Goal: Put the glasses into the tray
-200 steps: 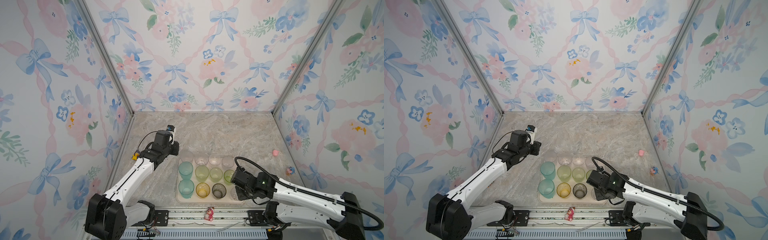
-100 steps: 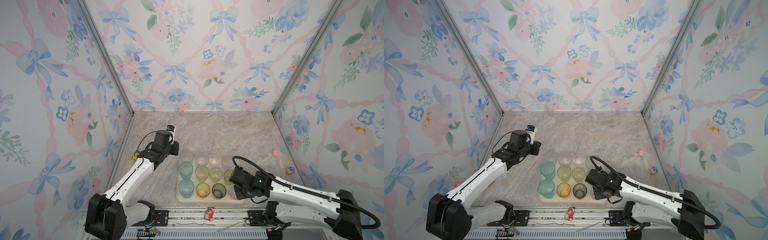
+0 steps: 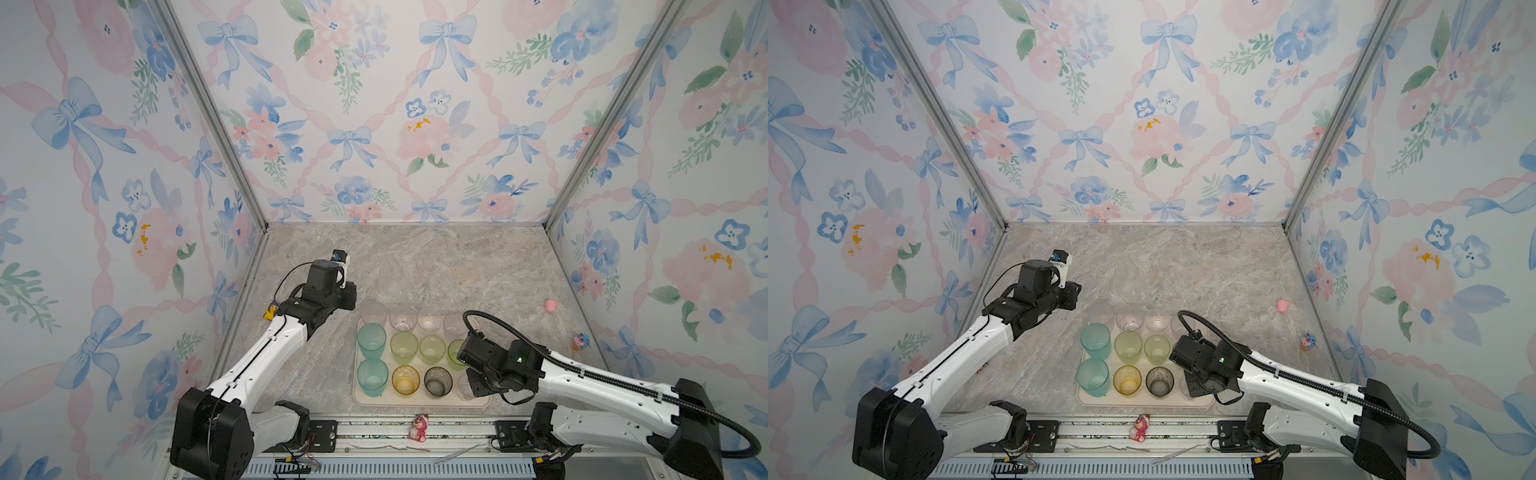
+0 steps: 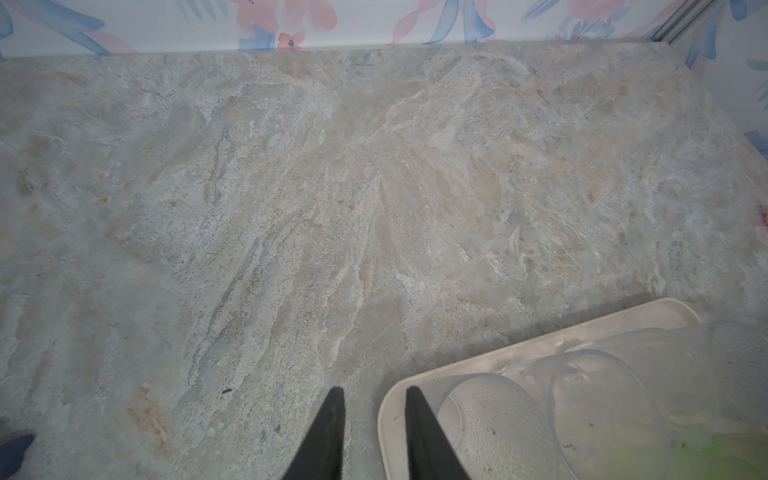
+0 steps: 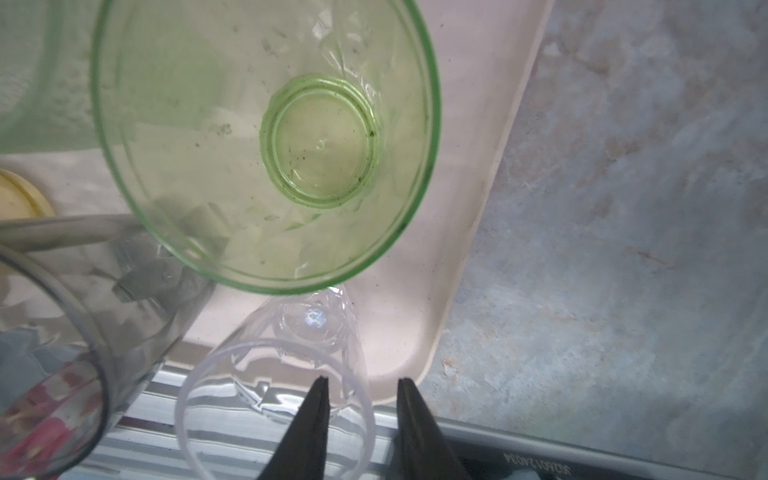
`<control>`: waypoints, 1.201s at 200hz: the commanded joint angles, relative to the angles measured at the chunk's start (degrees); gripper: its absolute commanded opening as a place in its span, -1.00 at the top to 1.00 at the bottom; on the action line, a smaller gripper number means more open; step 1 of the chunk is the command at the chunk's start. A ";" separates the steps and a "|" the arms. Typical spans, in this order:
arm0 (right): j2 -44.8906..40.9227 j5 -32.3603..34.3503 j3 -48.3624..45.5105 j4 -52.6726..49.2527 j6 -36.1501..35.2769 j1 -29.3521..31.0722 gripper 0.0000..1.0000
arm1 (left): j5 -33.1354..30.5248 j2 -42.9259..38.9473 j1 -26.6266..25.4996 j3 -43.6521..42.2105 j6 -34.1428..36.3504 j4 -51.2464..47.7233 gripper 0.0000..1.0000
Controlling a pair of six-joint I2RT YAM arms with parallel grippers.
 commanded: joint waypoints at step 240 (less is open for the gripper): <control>-11.70 7.14 26.85 2.44 -28.06 -37.93 -0.93 | -9.35 -10.37 9.97 -11.00 -2.83 17.93 -0.96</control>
